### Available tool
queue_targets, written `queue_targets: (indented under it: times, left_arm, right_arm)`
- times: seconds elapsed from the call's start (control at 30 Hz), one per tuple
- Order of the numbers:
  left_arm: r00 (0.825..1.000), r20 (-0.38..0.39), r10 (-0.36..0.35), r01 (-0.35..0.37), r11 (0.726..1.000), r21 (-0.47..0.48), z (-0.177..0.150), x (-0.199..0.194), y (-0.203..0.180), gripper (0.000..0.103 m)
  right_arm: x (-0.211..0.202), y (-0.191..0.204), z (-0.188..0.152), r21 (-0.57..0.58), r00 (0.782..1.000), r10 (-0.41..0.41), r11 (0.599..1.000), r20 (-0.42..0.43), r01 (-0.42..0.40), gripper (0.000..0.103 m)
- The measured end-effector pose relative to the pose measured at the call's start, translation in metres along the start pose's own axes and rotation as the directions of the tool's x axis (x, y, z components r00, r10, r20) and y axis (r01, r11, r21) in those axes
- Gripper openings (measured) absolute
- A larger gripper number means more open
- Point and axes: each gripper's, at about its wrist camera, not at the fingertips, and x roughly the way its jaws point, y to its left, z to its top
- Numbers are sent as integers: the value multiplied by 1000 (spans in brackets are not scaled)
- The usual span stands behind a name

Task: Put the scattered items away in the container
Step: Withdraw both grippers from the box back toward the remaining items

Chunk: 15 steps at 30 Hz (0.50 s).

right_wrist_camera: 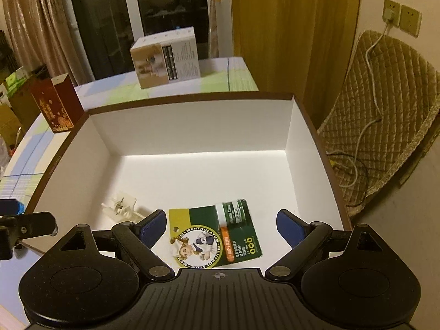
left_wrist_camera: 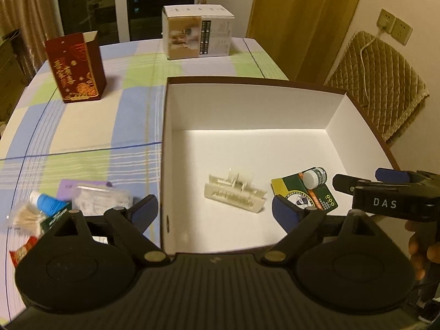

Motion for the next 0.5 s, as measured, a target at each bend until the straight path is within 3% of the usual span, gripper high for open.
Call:
queue_targets:
  times: [0.17,0.2,0.23,0.5]
  left_arm:
    - [1000,12,7,-7,1000,-31,-8,-15,6,90]
    - [1000,14,8,-8,999,-34,-9,-18,6,90]
    - [1000,15,10,-9,999,-37,-10,-21,7,90]
    - [999,37,13,-11,999,-48,-17,-40,10,91]
  right_arm:
    - [-14,2,-3,16,999,12,1000,38,-12,93]
    - [-16,3,-4,12,999,9,1000,41,-10,102]
    - [-19,5,-6,8,999,6,1000,49,-6,103]
    - [-42,22,-10,-33,993,14,999,118,-10,103]
